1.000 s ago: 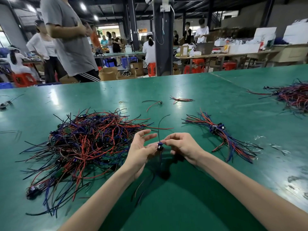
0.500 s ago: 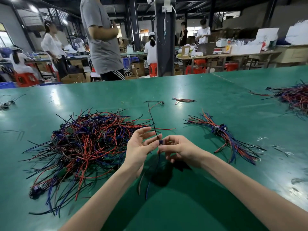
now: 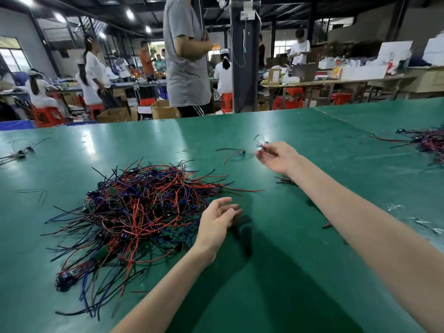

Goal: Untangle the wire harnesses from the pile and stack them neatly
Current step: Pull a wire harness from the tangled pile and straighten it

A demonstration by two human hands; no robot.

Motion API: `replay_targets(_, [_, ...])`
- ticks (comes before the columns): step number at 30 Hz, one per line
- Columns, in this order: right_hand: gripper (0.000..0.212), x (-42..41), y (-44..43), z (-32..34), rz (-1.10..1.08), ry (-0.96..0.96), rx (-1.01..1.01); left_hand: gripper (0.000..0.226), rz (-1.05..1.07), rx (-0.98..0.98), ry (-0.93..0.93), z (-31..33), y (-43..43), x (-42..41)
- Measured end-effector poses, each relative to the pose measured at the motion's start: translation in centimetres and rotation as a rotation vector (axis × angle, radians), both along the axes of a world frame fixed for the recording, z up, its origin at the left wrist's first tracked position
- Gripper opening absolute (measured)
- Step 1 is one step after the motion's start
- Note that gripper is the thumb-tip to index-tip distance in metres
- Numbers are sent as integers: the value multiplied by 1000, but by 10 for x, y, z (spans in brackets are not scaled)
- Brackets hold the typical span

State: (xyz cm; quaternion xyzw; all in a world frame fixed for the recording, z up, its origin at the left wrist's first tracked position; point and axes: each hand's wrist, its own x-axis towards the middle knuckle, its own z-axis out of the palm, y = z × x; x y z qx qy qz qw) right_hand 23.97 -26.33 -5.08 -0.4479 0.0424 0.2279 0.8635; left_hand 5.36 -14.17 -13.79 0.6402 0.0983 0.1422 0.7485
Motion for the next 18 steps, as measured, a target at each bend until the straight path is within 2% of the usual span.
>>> replay_targets(1, [18, 10, 6, -1, -21, 15, 67, 23, 5, -7, 0, -2, 1, -1])
replay_targets(3, [58, 22, 11, -10, 22, 17, 120, 22, 3, -16, -7, -5, 1, -3])
replay_targets(5, [77, 30, 15, -20, 92, -17, -4, 23, -6, -3, -14, -5, -1, -3])
replay_targets(6, [77, 30, 20, -24, 124, -60, -150, 24, -9, 5, -20, -4, -1, -2])
replay_targets(8, [59, 26, 33, -30, 145, -189, -513, 25, -13, 27, -26, -1, 0, 0])
replay_targets(11, [5, 14, 57, -38, 86, -459, -836, 30, -1, 100, -32, 2, 4, 1])
replay_targets(13, [7, 5, 70, -43, 150, -706, -1042, 35, 20, 159, -42, 1, 4, 1])
replay_targets(16, [37, -15, 85, -46, 415, -1017, -1263, 46, 44, 240, -41, -3, 3, 1])
replay_targets(18, [52, -26, 93, -50, 561, -1139, -1379, 52, 52, 274, -39, -5, 3, 1])
